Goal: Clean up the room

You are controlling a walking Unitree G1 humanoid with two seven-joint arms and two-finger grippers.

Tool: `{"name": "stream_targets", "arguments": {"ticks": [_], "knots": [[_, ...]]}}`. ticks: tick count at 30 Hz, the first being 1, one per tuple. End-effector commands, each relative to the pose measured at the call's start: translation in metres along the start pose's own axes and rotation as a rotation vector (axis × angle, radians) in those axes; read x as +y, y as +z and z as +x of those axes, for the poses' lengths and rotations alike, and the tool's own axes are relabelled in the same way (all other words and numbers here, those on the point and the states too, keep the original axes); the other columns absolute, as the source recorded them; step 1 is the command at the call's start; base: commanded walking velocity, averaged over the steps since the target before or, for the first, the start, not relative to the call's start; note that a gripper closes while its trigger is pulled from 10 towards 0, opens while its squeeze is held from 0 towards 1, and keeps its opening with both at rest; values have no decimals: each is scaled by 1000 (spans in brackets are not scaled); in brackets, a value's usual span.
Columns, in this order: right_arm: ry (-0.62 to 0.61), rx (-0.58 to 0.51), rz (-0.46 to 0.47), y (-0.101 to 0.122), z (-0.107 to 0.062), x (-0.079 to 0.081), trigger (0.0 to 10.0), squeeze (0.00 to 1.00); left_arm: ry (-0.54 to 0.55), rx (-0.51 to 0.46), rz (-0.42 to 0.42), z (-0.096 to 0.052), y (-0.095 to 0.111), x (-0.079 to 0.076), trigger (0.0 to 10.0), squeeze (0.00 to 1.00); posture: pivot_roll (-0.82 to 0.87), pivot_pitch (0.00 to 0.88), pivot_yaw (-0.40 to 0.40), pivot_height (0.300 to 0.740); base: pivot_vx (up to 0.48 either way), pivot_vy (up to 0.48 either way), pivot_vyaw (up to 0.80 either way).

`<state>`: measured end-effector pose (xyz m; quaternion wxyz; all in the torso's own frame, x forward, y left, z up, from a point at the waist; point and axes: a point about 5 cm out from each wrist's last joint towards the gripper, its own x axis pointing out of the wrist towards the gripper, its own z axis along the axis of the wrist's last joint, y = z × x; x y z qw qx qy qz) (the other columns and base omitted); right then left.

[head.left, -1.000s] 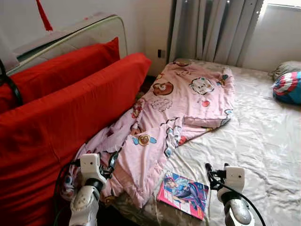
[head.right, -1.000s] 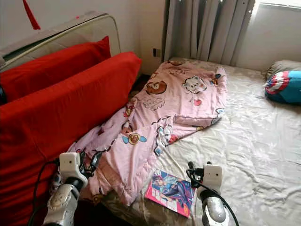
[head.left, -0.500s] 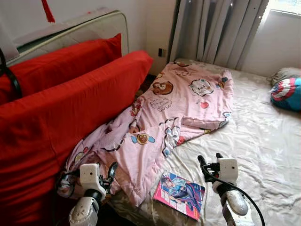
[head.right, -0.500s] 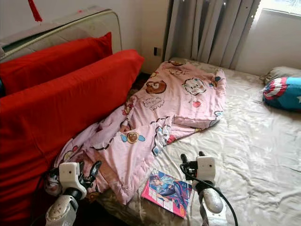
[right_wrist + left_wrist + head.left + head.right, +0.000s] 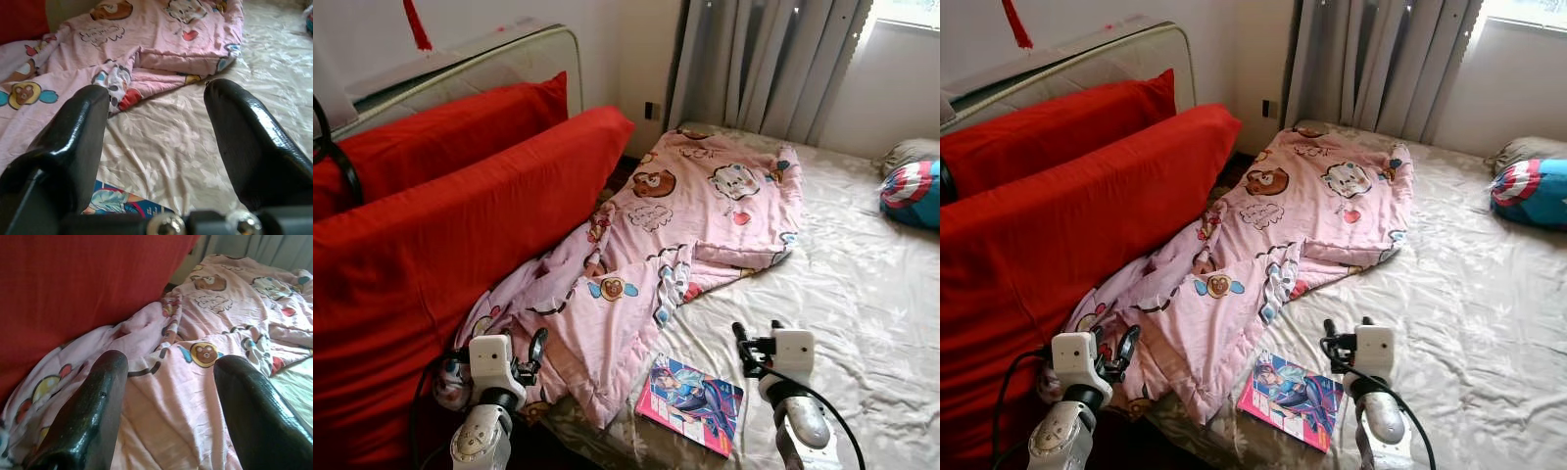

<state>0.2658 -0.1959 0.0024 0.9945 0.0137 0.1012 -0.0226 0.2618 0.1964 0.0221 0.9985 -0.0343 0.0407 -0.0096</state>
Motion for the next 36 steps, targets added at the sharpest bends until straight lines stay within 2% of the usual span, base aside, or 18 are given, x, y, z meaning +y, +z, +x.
{"name": "stream_targets", "arguments": {"ticks": [1, 8, 16, 20, 24, 36], "knots": [[-21, 16, 7, -1, 0, -3, 10000, 0, -15, 2, 18, 5, 4, 0, 10000, 0, -43, 0, -5, 740, 0, 0, 0], [-28, -6, 20, -1, -2, -4, 10000, 0, -12, 3, 36, 7, 7, 4, 10000, 0, -37, 0, -1, 740, 0, 0, 0], [-25, 50, 7, -5, 0, -1, 10000, 0, -6, -2, 32, 7, 7, 4, 10000, 0, -23, 0, -7, 740, 0, 0, 0], [-18, 43, 2, -4, 1, -1, 10000, 0, -9, 1, 30, 6, 7, 3, 10000, 0, -23, 0, -7, 710, 0, 0, 0], [-22, 18, 11, -1, 1, -3, 10000, 0, -7, 0, 27, 7, 7, 3, 10000, 0, -23, 0, -8, 710, 0, 0, 0], [-19, 58, 13, -4, 3, 0, 10000, 0, -8, 7, 23, 9, 7, 2, 10000, 0, -25, 0, -2, 700, 0, 0, 0]]}}
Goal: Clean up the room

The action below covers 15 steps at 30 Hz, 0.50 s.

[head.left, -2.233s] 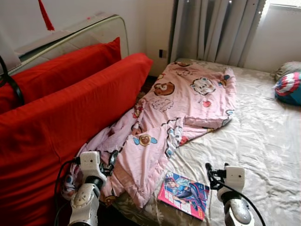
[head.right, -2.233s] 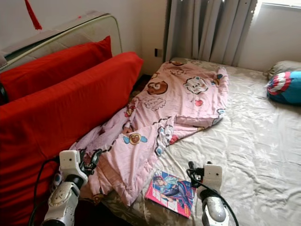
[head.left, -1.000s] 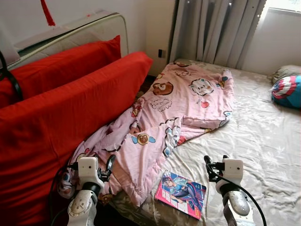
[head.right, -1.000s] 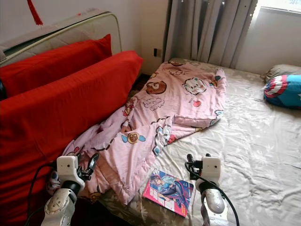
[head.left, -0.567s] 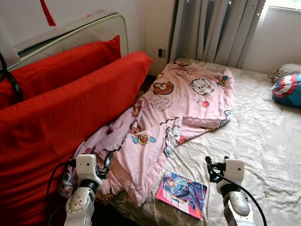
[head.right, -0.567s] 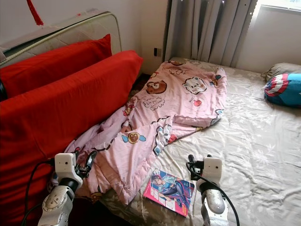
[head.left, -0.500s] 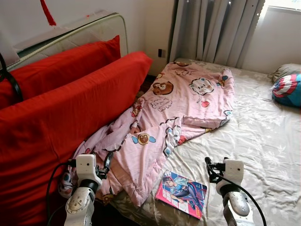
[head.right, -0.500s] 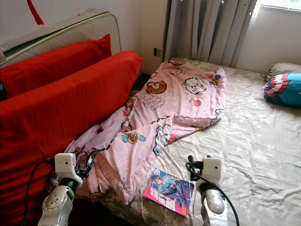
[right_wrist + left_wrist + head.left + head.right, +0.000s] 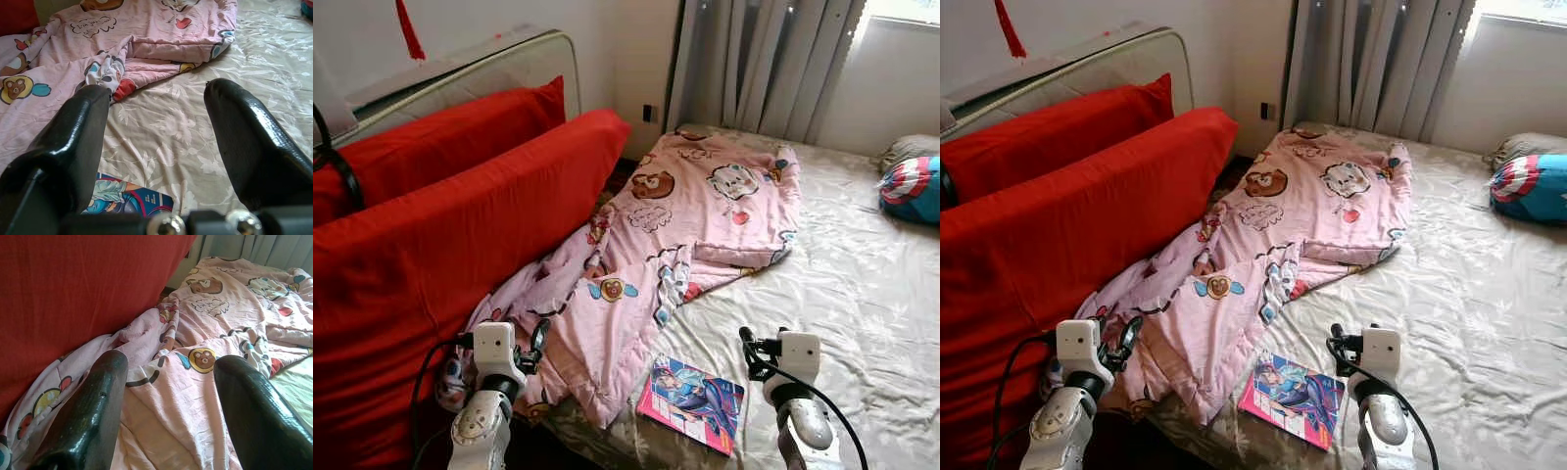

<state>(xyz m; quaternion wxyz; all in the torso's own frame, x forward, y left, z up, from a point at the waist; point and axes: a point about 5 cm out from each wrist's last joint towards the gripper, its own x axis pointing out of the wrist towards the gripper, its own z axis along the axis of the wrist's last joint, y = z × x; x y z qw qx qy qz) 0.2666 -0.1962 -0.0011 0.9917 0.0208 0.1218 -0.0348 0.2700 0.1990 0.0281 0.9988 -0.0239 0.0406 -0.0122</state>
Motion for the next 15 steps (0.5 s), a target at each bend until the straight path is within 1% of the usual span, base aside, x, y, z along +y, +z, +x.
{"name": "stream_targets", "arguments": {"ticks": [1, 3, 6, 15], "knots": [[6, 15, -2, -1, 1, 1, 10000, 0, -3, 8, 2, 1, 0, 0, 10000, 0, -25, 0, -2, 695, 0, 0, 0], [11, -1, -9, 1, 1, 1, 10000, 0, -3, 9, 2, 1, 0, 0, 10000, 0, -25, 0, -3, 681, 0, 0, 0], [10, -16, -2, 2, 0, 1, 10000, 0, -2, 11, 1, 0, -1, 0, 10000, 0, -25, 0, -2, 681, 0, 0, 0], [13, -8, -10, 1, 0, 1, 10000, 0, 0, 15, 2, -1, -2, 0, 10000, 0, -25, 0, -3, 681, 0, 0, 0]]}}
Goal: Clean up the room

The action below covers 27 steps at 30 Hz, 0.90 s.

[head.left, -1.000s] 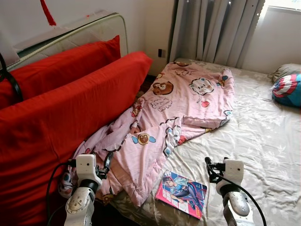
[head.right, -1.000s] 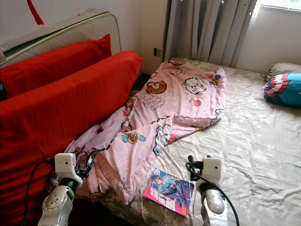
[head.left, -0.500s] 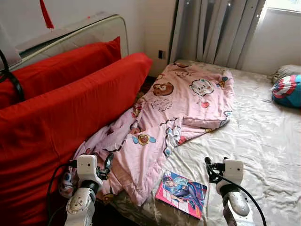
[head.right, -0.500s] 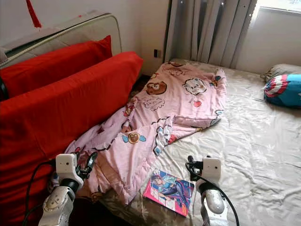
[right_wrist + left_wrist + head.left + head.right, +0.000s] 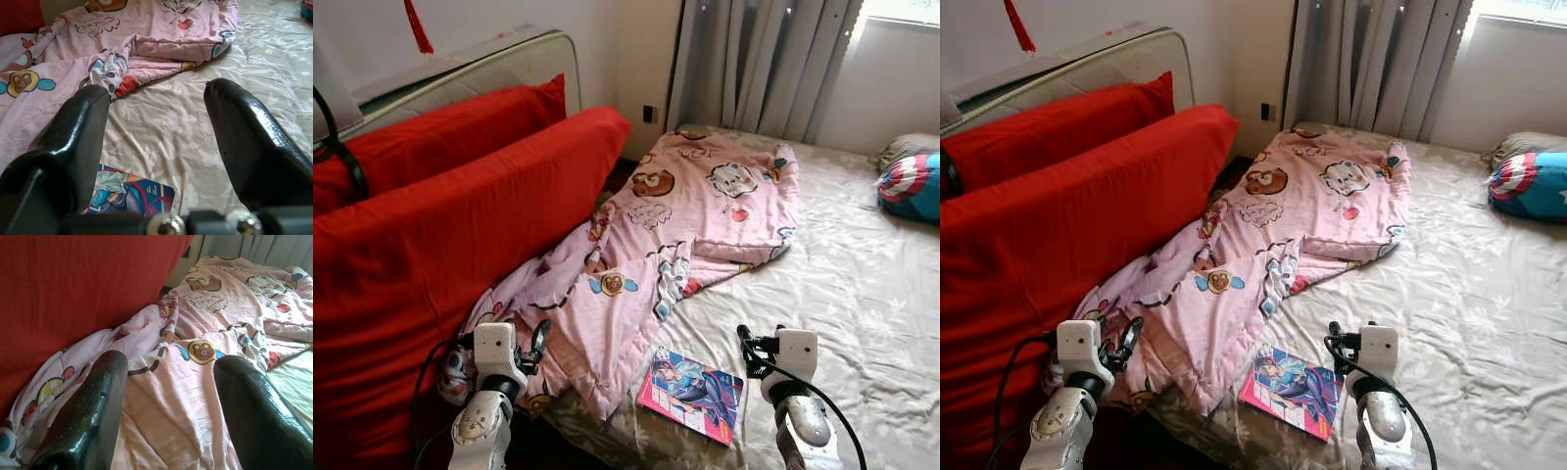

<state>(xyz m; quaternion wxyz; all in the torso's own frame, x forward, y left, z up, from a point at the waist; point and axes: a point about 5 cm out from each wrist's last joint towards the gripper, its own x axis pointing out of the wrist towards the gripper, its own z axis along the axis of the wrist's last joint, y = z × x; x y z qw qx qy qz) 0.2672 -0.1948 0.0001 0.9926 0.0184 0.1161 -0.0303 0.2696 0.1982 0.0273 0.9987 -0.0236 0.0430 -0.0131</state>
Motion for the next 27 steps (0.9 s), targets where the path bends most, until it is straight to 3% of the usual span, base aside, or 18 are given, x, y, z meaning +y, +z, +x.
{"name": "stream_targets", "arguments": {"ticks": [1, 7, 9, 27], "knots": [[6, 6, -6, -1, 0, 0, 10000, 0, 2, 11, 0, 0, -1, 1, 10000, 0, -25, 0, -3, 681, 0, 0, 0], [-5, 45, -33, -5, 0, -1, 10000, 0, 7, 14, 0, 0, -1, 1, 10000, 0, -25, 0, -3, 681, 0, 0, 0], [1, 34, -30, -4, -1, 0, 10000, 0, 10, 14, 0, 0, -1, 1, 10000, 0, -26, 0, -3, 666, 0, 0, 0], [15, 22, -29, -2, 0, 1, 10000, 0, 11, 20, 5, 1, -1, 2, 10000, 0, -25, 0, -5, 666, 0, 0, 0]]}}
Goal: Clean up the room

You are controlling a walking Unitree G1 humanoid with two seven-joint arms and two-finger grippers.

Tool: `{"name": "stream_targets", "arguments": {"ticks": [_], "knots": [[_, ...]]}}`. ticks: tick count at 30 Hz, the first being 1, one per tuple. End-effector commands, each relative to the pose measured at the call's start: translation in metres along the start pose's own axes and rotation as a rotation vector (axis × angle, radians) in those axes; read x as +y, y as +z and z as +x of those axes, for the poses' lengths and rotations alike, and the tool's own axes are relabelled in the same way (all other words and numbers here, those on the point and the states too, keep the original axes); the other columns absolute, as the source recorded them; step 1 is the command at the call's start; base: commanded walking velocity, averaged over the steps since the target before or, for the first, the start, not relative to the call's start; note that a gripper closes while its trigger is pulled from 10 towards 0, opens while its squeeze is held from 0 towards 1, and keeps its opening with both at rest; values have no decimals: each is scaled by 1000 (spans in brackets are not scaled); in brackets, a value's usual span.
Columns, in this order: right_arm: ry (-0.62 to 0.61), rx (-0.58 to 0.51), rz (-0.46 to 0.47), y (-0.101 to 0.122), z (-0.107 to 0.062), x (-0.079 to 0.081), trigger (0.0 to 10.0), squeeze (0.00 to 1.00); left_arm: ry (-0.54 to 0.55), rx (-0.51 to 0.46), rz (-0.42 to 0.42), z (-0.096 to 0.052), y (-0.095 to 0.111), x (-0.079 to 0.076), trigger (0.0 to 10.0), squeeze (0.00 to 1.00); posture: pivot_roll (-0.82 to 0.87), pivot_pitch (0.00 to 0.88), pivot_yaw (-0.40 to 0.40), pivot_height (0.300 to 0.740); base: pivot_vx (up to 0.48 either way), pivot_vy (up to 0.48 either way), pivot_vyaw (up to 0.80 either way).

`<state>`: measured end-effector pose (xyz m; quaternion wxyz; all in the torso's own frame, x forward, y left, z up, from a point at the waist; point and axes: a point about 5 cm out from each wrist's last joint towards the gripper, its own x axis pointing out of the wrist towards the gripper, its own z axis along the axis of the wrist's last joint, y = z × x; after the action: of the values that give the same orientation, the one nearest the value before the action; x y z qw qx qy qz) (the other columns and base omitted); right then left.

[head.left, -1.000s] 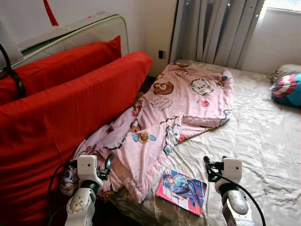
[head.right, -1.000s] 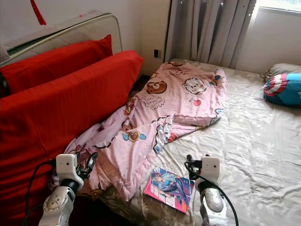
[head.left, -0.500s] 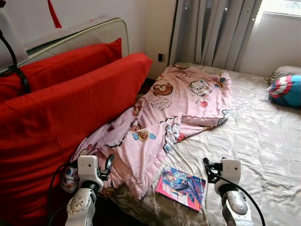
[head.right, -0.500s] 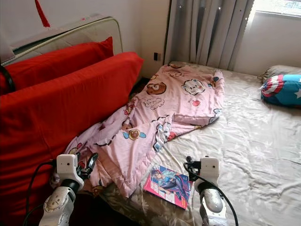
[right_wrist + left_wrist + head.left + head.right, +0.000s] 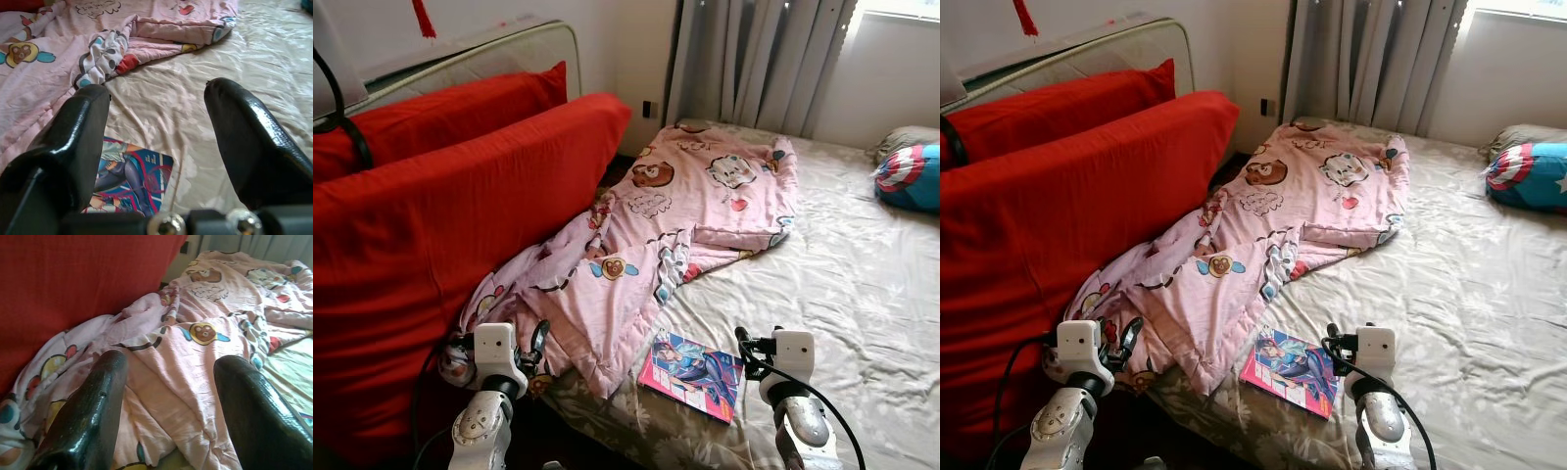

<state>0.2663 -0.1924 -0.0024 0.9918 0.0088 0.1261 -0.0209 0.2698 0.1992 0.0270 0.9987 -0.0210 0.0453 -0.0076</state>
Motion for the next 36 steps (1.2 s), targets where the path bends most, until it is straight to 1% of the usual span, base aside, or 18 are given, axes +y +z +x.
{"name": "stream_targets", "arguments": {"ticks": [1, 4, 8, 11, 36], "knots": [[0, 2, -8, 0, 0, -1, 10000, 0, -1, 16, 0, 1, -1, 1, 10000, 0, -23, 0, -6, 666, 0, 0, 0], [-4, 33, -21, -2, 1, -2, 10000, 0, 3, 16, 1, 1, -1, 1, 10000, 0, -22, 0, -7, 666, 0, 0, 0], [-6, 46, -18, -3, 1, -2, 10000, 0, 11, 16, 0, 1, -1, 2, 10000, 0, -20, 0, -9, 651, 0, 0, 0], [5, 14, -11, -2, 0, 0, 10000, 0, 13, 17, 1, 0, -1, 3, 10000, 0, -16, 0, -10, 646, 0, 0, 0], [12, 20, -4, -3, 0, 2, 10000, 0, 17, 23, 4, -1, -2, 5, 10000, 0, -9, 0, -7, 646, 0, 0, 0]]}}
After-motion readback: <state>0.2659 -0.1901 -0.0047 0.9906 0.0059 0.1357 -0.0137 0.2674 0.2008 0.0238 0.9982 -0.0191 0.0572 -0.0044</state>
